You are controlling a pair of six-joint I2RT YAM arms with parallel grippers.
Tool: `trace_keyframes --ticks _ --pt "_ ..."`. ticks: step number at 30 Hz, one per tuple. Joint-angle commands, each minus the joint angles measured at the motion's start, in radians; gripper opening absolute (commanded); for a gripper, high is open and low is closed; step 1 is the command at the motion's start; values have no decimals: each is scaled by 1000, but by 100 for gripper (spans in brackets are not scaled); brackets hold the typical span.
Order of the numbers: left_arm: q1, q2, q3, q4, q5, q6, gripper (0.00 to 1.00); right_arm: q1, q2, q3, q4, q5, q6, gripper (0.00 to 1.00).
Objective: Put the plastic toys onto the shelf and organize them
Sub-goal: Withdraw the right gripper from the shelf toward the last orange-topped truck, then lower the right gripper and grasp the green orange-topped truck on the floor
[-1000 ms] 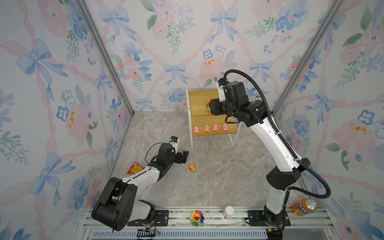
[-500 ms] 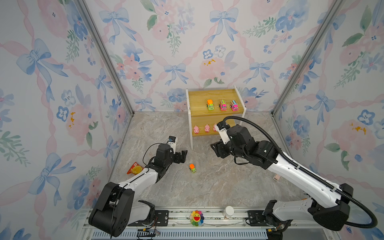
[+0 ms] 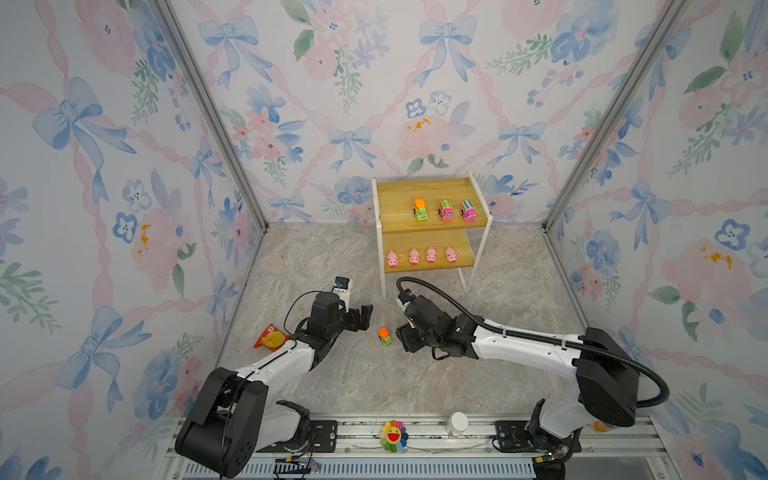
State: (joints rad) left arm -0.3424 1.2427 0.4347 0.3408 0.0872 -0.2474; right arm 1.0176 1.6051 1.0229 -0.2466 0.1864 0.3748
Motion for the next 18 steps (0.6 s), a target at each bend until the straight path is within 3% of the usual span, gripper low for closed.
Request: trace_keyframes --ticks 1,18 --pt "8 -11 -11 -3 -12 -15 98 11 38 29 89 -31 5 65" --pt "11 9 -10 -4 -22 -12 98 12 221 97 139 -147 5 62"
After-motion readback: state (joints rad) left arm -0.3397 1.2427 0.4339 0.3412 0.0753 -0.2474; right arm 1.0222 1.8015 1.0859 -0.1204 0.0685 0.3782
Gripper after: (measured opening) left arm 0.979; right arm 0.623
